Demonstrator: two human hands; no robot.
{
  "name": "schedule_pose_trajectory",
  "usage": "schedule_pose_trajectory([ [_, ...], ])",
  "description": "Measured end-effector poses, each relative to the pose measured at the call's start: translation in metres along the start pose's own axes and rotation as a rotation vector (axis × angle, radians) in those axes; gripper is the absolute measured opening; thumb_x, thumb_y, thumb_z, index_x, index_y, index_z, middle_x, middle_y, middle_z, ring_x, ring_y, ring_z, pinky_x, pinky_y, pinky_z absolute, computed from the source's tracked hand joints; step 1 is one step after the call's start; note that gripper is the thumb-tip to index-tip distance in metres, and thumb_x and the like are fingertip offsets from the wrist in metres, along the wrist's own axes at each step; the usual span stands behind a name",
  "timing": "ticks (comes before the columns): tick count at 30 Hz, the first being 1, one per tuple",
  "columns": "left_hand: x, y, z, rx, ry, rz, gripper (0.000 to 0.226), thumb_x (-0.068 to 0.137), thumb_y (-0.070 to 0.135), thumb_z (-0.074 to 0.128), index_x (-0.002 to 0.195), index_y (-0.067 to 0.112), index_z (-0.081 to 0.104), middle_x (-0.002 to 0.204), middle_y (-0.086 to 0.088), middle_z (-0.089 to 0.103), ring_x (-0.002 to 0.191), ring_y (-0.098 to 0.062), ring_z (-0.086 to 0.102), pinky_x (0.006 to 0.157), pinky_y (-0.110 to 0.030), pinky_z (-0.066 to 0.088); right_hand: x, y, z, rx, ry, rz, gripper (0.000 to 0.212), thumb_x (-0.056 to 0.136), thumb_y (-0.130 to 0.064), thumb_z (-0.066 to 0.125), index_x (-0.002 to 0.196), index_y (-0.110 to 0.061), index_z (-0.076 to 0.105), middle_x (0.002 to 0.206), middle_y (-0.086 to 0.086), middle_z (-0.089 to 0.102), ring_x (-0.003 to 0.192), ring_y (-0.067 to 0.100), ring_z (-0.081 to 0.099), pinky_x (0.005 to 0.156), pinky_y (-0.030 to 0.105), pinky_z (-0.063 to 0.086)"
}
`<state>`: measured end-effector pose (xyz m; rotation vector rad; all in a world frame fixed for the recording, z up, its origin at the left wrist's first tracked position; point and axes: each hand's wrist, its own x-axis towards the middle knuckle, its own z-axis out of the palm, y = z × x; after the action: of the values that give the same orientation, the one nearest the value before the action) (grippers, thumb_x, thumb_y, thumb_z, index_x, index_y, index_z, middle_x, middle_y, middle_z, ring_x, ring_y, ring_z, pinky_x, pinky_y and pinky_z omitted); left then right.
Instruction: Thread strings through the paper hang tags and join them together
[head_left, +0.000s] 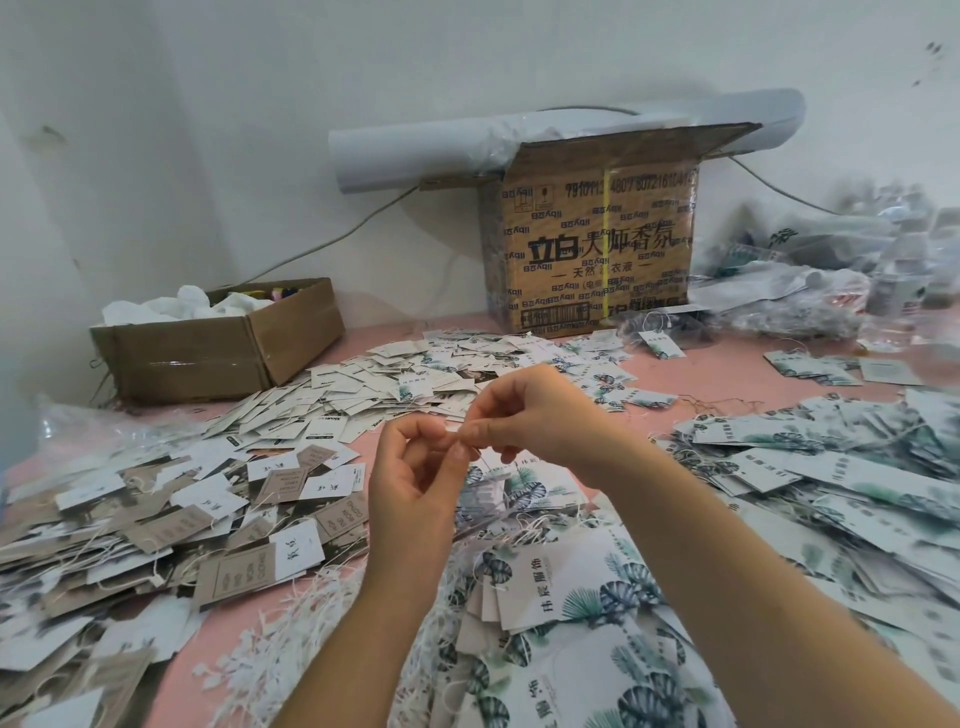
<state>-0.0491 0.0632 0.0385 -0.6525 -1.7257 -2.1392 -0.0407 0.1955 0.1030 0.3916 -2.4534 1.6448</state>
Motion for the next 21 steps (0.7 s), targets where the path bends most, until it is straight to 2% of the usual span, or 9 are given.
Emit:
schedule_pose_trajectory([
  [5, -0.0014, -0.0015, 0.0007, -0.005, 0.004, 0.017, 0.028, 0.083, 0.000, 0.061, 0.083, 0.027, 0.055, 0.072, 0.009, 0.065, 0.071, -0.004, 0.062, 0.063, -0.013, 0.048, -0.0003, 0.0011, -0.0022, -0.003, -0.003, 0.026, 0.009, 0.077, -0.006, 0.072, 0.069, -0.010, 0.068, 0.056, -0.004, 0.063, 0.050, 0.006, 0.053, 0.050, 0.017, 0.048],
  [8, -0.0018, -0.0029, 0.0005, -0.007, 0.010, 0.016, 0.023, 0.082, 0.004, 0.063, 0.084, 0.025, 0.055, 0.071, 0.009, 0.064, 0.069, -0.003, 0.061, 0.062, -0.013, 0.048, -0.0002, 0.0016, -0.0020, -0.034, -0.013, 0.030, 0.007, 0.080, -0.005, 0.069, 0.073, -0.007, 0.069, 0.058, -0.002, 0.062, 0.053, 0.009, 0.054, 0.058, 0.023, 0.050],
  [12, -0.0017, -0.0039, -0.0006, -0.004, 0.038, 0.003, 0.019, 0.078, 0.012, 0.065, 0.082, 0.027, 0.056, 0.070, 0.009, 0.065, 0.067, -0.003, 0.061, 0.061, -0.012, 0.048, -0.0002, 0.0007, -0.0016, -0.034, -0.037, 0.039, 0.005, 0.083, 0.002, 0.064, 0.081, 0.001, 0.069, 0.058, -0.002, 0.061, 0.048, 0.002, 0.056, 0.054, 0.016, 0.051],
  [15, -0.0015, -0.0051, -0.0009, 0.011, 0.049, 0.003, 0.020, 0.080, 0.008, 0.065, 0.084, 0.024, 0.055, 0.069, 0.010, 0.065, 0.066, -0.001, 0.061, 0.060, -0.012, 0.048, -0.0007, -0.0004, -0.0016, -0.050, -0.037, 0.050, 0.007, 0.083, 0.000, 0.064, 0.080, -0.003, 0.069, 0.058, -0.003, 0.061, 0.052, 0.006, 0.054, 0.053, 0.017, 0.050],
  [21, -0.0023, -0.0025, -0.0011, -0.009, 0.059, -0.016, 0.018, 0.068, 0.028, 0.066, 0.082, 0.023, 0.056, 0.068, 0.010, 0.063, 0.061, -0.002, 0.057, 0.060, -0.013, 0.048, -0.0006, -0.0015, 0.0016, -0.043, -0.056, 0.062, 0.016, 0.084, -0.001, 0.063, 0.073, -0.011, 0.066, 0.059, -0.002, 0.059, 0.052, 0.007, 0.051, 0.052, 0.017, 0.048],
])
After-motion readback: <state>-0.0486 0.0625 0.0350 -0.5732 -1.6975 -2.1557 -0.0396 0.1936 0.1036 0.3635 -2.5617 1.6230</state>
